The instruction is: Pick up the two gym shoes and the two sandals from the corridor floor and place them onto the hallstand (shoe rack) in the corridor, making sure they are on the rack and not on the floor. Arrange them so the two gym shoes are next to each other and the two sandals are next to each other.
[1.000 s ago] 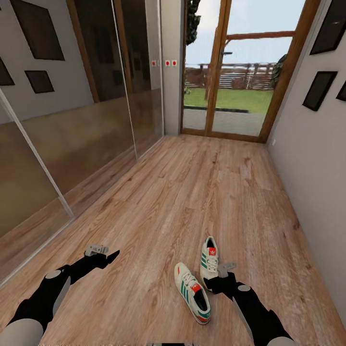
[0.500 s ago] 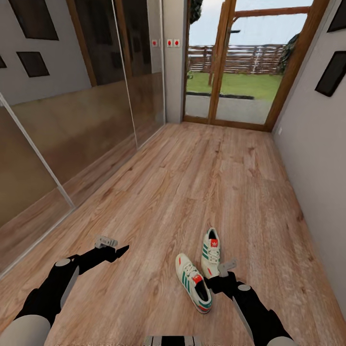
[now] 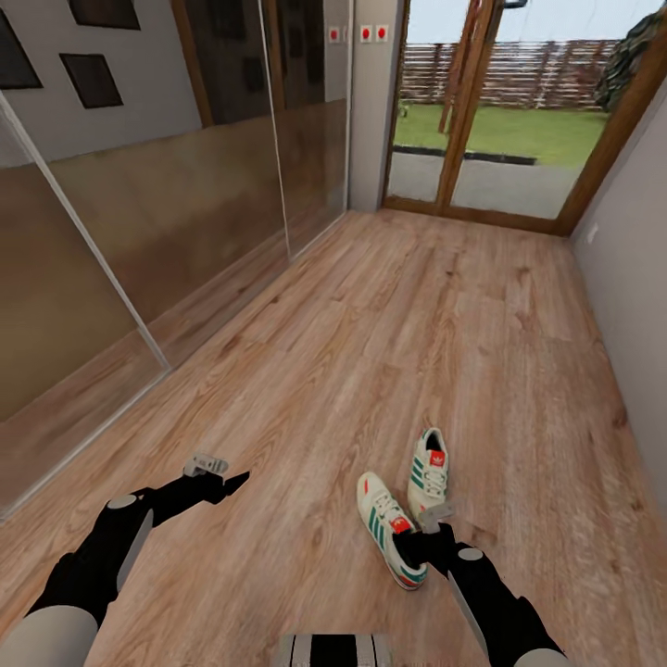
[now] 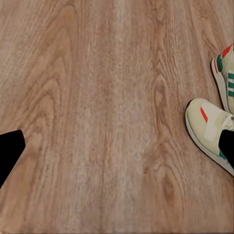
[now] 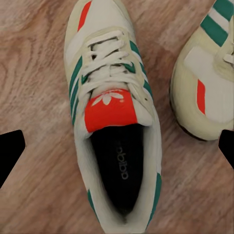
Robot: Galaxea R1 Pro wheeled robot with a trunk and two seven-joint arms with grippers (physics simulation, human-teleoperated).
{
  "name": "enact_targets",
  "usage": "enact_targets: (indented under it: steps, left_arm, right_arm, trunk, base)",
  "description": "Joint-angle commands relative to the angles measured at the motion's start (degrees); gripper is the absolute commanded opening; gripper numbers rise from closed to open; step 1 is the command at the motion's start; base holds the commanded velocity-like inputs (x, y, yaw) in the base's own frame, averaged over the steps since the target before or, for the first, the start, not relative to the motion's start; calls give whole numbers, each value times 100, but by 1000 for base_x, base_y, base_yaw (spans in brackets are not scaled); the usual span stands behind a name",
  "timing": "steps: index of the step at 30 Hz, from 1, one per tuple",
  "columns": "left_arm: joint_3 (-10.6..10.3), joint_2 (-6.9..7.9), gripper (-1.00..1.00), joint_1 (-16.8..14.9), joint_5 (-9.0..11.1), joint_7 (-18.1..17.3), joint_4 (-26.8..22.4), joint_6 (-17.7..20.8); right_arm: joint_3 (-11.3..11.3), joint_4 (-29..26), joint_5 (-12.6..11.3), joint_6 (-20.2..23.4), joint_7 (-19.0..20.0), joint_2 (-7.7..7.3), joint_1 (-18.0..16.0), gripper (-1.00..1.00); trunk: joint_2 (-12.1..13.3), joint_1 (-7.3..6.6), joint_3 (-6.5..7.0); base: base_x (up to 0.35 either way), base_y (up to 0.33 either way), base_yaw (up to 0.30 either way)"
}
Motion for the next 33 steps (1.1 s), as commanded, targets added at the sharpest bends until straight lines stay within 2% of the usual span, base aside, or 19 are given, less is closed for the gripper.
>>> enact_targets:
  steps: [1, 7, 14, 24, 25, 33]
  left_arm:
    - [19, -3, 100, -7, -14, -39, -9, 45]
    - [22, 5, 100, -36, 11, -41, -16, 45]
    - [29, -4, 100, -36, 24, -44, -207, 48]
    - [26, -6, 100, -17, 38, -46, -840, 58]
    - [21, -11, 100, -34, 37, -46, -1016, 65]
    - [15, -19, 100, -66, 36, -52, -1133, 216]
  right_arm:
    - [-9, -16, 56, 30, 27, 2, 0, 100]
    - [-18, -26, 56, 30, 27, 0, 2, 100]
    - [-25, -34, 57, 32, 27, -5, 2, 100]
    - [-40, -41, 57, 37, 25, -7, 0, 100]
    - [-46, -45, 57, 38, 22, -7, 1, 100]
    - [-58, -51, 57, 38, 19, -7, 1, 100]
  trunk:
    - [-3, 1, -34]
    - [-12, 17, -207]
    - [-12, 17, -226]
    - [-12, 17, -230]
    - [-12, 17, -230]
    - [-12, 17, -230]
  base:
    - [0, 0, 212]
    - [0, 0, 202]
    - [0, 0, 80]
    - [0, 0, 11]
    - [0, 0, 1]
    - [0, 0, 0]
